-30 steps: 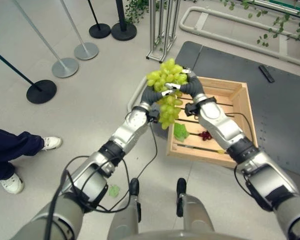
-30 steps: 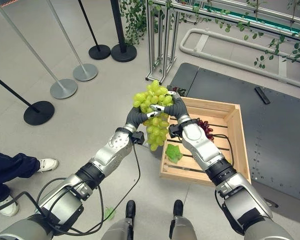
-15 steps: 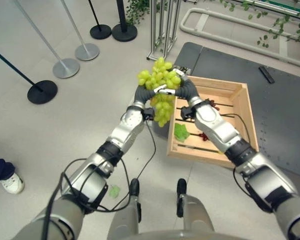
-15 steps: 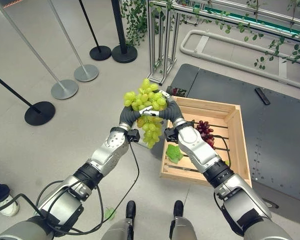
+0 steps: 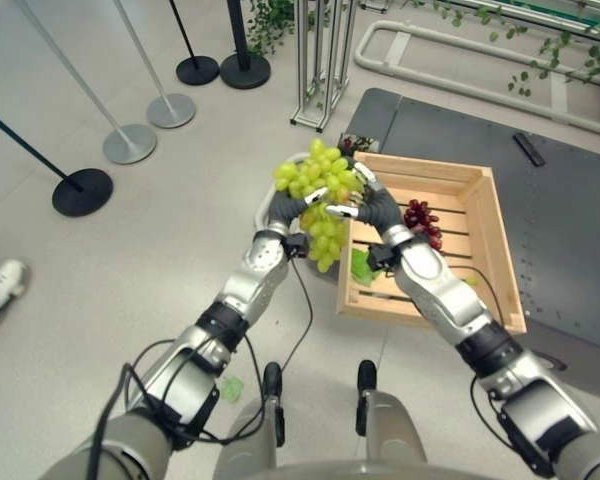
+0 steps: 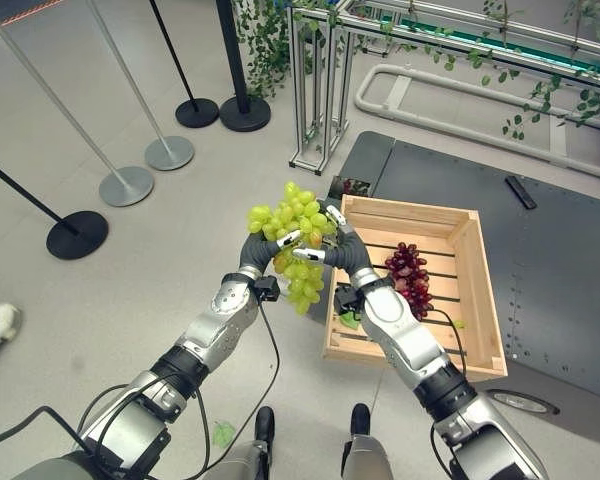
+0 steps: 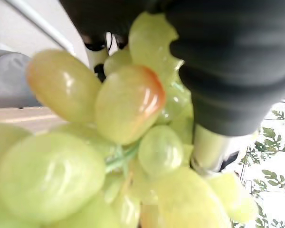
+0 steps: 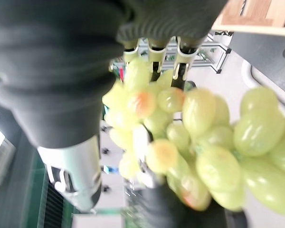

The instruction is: Pick up the fruits from the basket on one side to the basket on the other side

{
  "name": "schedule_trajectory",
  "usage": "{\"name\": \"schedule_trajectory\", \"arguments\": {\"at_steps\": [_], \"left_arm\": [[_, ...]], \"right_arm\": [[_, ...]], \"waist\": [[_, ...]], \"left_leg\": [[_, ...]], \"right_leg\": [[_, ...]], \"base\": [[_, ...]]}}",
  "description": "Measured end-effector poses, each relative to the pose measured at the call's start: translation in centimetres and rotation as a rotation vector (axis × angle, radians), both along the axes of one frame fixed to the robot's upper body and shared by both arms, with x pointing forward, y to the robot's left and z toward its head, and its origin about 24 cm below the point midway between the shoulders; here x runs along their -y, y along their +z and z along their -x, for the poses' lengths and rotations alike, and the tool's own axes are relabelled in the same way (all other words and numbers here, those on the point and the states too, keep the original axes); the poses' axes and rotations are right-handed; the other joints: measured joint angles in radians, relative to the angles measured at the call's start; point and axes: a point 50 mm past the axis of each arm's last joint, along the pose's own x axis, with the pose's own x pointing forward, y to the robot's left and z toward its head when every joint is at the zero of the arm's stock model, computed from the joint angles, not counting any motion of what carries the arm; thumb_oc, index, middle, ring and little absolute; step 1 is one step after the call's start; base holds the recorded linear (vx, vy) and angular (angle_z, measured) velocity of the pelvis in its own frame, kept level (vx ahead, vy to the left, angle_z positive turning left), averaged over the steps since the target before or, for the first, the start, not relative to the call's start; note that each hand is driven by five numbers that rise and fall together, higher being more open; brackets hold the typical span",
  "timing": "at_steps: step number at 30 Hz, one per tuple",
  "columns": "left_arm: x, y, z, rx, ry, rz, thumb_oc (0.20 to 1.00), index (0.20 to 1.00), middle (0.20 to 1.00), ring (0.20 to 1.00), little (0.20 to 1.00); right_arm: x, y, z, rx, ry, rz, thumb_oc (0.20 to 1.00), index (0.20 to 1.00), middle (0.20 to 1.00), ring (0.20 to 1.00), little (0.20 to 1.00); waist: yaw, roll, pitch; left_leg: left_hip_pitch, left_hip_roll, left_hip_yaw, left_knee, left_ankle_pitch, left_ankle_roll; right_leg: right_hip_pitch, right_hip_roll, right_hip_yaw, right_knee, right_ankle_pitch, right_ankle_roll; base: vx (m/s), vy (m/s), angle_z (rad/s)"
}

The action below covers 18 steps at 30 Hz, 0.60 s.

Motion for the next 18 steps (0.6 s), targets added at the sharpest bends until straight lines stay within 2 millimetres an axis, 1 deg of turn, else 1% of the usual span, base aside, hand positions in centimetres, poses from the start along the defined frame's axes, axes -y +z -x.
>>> {"name": "schedule_trajectory", "arguments": {"at_steps": [2,3,4,5,6,7,8,9,10,11,12,13,14,15,16,17,18], "left_arm": [[-1.0,-0.8,0.3,-0.025,0.038,0.027,0.2,0.2,0.2,0.2,0.2],[-1.2,-1.1,0.4,-0.033,0.043,0.026,0.2,0.2,0.2,0.2,0.2],[-1.7,-1.0,0.6,-0.026,0.052,0.029,0.2,0.2,0.2,0.2,0.2],[-2.8,-0.8,1.3,-0.005,0.084,0.074,0.2,0.2,0.2,0.2,0.2],[-3.7,-0.8,1.8,0.004,0.114,0.098,0.2,0.2,0.2,0.2,0.2],[-4.3,-1.0,2.1,0.003,0.13,0.101,0.2,0.2,0.2,0.2,0.2],[-4.8,-1.1,2.4,0.004,0.145,0.116,0.2,0.2,0.2,0.2,0.2],[-5.6,-1.5,2.8,-0.005,0.173,0.121,0.2,0.2,0.2,0.2,0.2],[-5.9,-1.5,2.9,-0.004,0.182,0.126,0.2,0.2,0.2,0.2,0.2],[-6.3,-1.4,2.9,0.002,0.191,0.123,0.2,0.2,0.2,0.2,0.2],[-6.5,-1.3,3.0,0.008,0.196,0.127,0.2,0.2,0.2,0.2,0.2],[-6.6,-1.1,3.4,0.022,0.199,0.148,0.2,0.2,0.2,0.2,0.2],[-6.8,-0.9,3.7,0.035,0.197,0.151,0.2,0.2,0.2,0.2,0.2],[-6.9,-0.6,3.8,0.051,0.189,0.149,0.2,0.2,0.2,0.2,0.2],[-7.0,-0.5,3.8,0.058,0.185,0.149,0.2,0.2,0.2,0.2,0.2],[-6.9,-0.4,3.9,0.064,0.178,0.158,0.2,0.2,0.2,0.2,0.2],[-7.1,-0.5,3.9,0.066,0.177,0.158,0.2,0.2,0.2,0.2,0.2]], "right_arm": [[0.8,0.4,0.4,0.043,-0.041,-0.012,1.0,1.0,1.0,1.0,1.0],[1.1,0.4,0.4,0.048,-0.058,-0.018,1.0,1.0,1.0,1.0,1.0],[1.2,0.6,0.4,0.06,-0.071,-0.029,1.0,1.0,1.0,1.0,1.0],[1.5,0.5,0.5,0.064,-0.107,-0.074,1.0,1.0,1.0,1.0,1.0],[1.9,0.1,0.6,0.052,-0.136,-0.098,1.0,1.0,1.0,1.0,1.0],[2.0,-0.2,0.7,0.044,-0.144,-0.105,1.0,1.0,1.0,1.0,1.0],[2.2,-0.7,1.0,0.03,-0.151,-0.109,1.0,1.0,1.0,1.0,1.0],[2.8,-1.8,1.4,-0.009,-0.176,-0.106,1.0,1.0,1.0,1.0,1.0],[3.1,-2.2,1.6,-0.023,-0.186,-0.107,1.0,1.0,1.0,1.0,1.0],[3.2,-2.4,1.7,-0.029,-0.192,-0.106,1.0,1.0,1.0,1.0,1.0],[3.3,-2.3,1.7,-0.028,-0.195,-0.107,1.0,1.0,1.0,1.0,1.0],[3.7,-2.4,1.8,-0.03,-0.21,-0.108,1.0,1.0,1.0,1.0,1.0],[4.0,-2.4,1.8,-0.027,-0.222,-0.112,1.0,1.0,1.0,1.0,1.0],[4.5,-2.1,1.7,-0.013,-0.243,-0.122,1.0,1.0,1.0,1.0,1.0],[4.8,-2.0,1.7,-0.007,-0.253,-0.123,1.0,1.0,1.0,1.0,1.0],[5.0,-1.8,1.7,0.0,-0.258,-0.121,1.0,1.0,1.0,1.0,1.0],[5.0,-1.8,1.7,0.002,-0.26,-0.119,1.0,1.0,1.0,1.0,1.0]], "waist": [[-0.017,-0.006,-0.001],[-0.021,-0.009,-0.001],[-0.021,-0.013,-0.004],[-0.016,-0.026,0.0],[-0.01,-0.03,0.002],[-0.007,-0.029,0.002],[-0.01,-0.029,0.003],[-0.01,-0.027,0.004],[-0.009,-0.027,0.004],[-0.003,-0.024,0.007],[0.006,-0.018,0.01],[0.012,-0.006,0.016],[0.018,-0.009,0.013],[0.013,-0.006,0.015],[0.013,-0.003,0.016],[0.009,0.007,0.019],[0.013,0.016,0.024]], "left_leg": [[-0.008,-0.001,0.001,0.013,-0.01,0.003],[-0.012,-0.002,0.002,0.016,-0.011,0.004],[-0.02,-0.004,0.006,0.025,-0.013,0.004],[-0.02,0.005,0.03,0.023,-0.015,0.006],[-0.02,0.004,0.047,0.029,-0.02,0.008],[-0.02,0.016,0.054,0.038,-0.029,0.012],[-0.02,0.019,0.058,0.051,-0.039,0.011],[-0.017,0.027,0.057,0.07,-0.052,0.013],[-0.017,0.032,0.056,0.076,-0.058,0.011],[-0.02,0.043,0.059,0.079,-0.062,0.01],[-0.019,0.057,0.065,0.078,-0.066,0.015],[-0.015,0.087,0.067,0.08,-0.066,0.004],[-0.013,0.089,0.065,0.077,-0.066,-0.004],[-0.022,0.089,0.038,0.09,-0.064,-0.022],[-0.026,0.091,0.016,0.096,-0.054,-0.038],[-0.036,0.098,-0.006,0.108,-0.05,-0.048],[-0.033,0.1,-0.032,0.11,-0.047,-0.059]], "right_leg": [[0.0,-0.003,0.0,-0.002,-0.001,0.004],[-0.002,-0.005,0.0,-0.004,0.001,0.004],[-0.012,-0.002,0.001,-0.002,0.008,0.013],[-0.026,-0.008,0.001,-0.001,0.009,0.008],[-0.03,-0.015,-0.023,-0.006,0.023,0.006],[-0.026,-0.018,-0.029,-0.009,0.027,0.006],[-0.021,-0.016,-0.035,-0.01,0.027,0.006],[-0.006,-0.011,-0.037,-0.012,0.026,0.008],[0.001,-0.005,-0.037,-0.019,0.023,0.004],[0.003,0.003,-0.037,-0.019,0.013,0.01],[-0.008,0.015,-0.023,0.022,-0.002,0.012],[-0.029,0.067,0.053,0.175,-0.095,0.005],[-0.006,0.094,0.055,0.189,-0.135,-0.007],[0.035,0.161,0.171,0.185,-0.217,-0.013],[0.053,0.2,0.235,0.183,-0.249,-0.044],[0.062,0.243,0.299,0.196,-0.269,-0.054],[0.067,0.267,0.323,0.21,-0.278,-0.077]], "base": [[-0.06,0.063,-0.04],[-0.07,0.078,-0.04],[-0.04,0.063,-0.24],[-0.06,0.045,-0.41],[-0.05,0.017,-0.47],[-0.05,-0.03,-0.32],[-0.07,-0.019,-0.16],[-0.08,-0.036,-0.05],[-0.03,-0.06,-0.05],[-0.01,-0.053,-0.08],[0.02,-0.08,-0.1],[0.01,-0.059,-0.02],[0.03,-0.134,0.27],[0.01,-0.097,0.44],[0.02,-0.116,0.56],[-0.02,-0.13,0.52],[-0.05,-0.198,0.4]]}}
